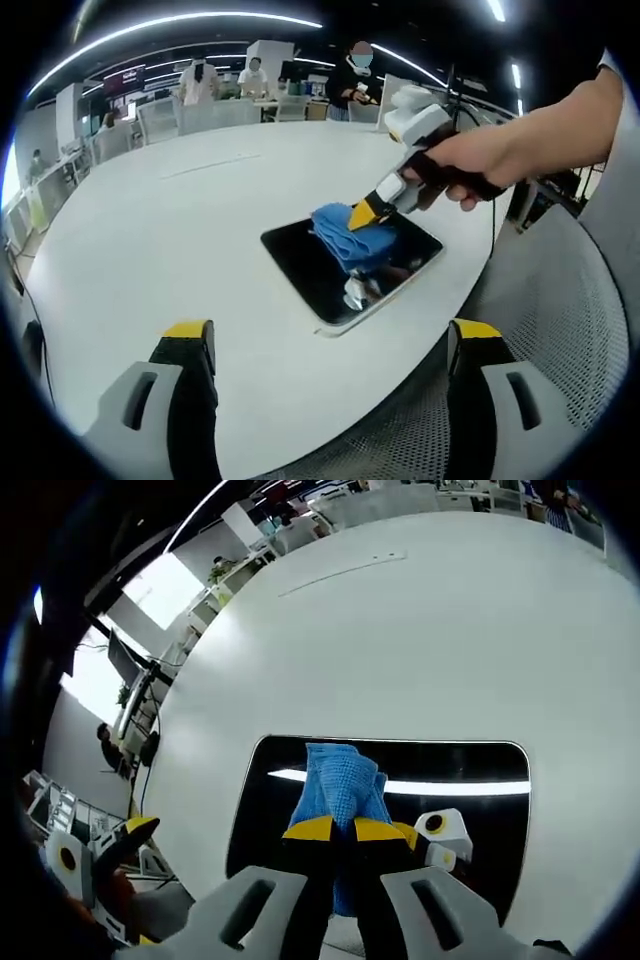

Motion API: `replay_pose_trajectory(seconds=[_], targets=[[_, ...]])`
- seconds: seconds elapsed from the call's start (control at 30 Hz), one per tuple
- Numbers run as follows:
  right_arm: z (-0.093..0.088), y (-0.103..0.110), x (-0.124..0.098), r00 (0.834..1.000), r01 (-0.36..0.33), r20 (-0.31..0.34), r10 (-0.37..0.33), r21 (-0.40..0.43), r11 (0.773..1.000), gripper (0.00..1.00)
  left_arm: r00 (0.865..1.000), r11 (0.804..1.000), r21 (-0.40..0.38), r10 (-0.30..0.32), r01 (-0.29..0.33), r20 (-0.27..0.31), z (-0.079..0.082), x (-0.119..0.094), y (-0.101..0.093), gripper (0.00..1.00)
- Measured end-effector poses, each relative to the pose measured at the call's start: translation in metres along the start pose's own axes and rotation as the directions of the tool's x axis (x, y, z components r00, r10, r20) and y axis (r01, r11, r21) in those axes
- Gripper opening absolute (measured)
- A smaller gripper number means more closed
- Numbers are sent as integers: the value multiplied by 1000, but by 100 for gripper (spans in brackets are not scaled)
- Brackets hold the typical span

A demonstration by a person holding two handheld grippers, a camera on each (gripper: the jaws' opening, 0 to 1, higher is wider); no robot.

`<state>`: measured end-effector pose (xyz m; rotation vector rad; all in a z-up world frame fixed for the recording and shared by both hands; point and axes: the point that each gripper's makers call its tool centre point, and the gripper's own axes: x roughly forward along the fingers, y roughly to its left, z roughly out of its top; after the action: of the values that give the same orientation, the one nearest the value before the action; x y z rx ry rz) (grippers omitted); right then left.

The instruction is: Wipe the mirror surface with the cleaning cloth until all visible marks leave the cleaned area.

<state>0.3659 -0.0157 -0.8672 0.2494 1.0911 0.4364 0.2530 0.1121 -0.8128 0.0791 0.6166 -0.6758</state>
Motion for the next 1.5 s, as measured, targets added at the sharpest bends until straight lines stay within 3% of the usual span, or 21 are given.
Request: replay_pose_trajectory(seconds=[0.93, 1.5], targets=[[27, -5, 13, 1000, 7, 13, -7, -4, 1000, 0, 1000, 1000, -3, 13, -13, -9, -1, -1, 3, 96], [29, -5, 13, 1000, 1, 17, -1, -4, 1000, 0, 1000, 1000, -4, 18, -18, -15, -2, -1, 4, 96]])
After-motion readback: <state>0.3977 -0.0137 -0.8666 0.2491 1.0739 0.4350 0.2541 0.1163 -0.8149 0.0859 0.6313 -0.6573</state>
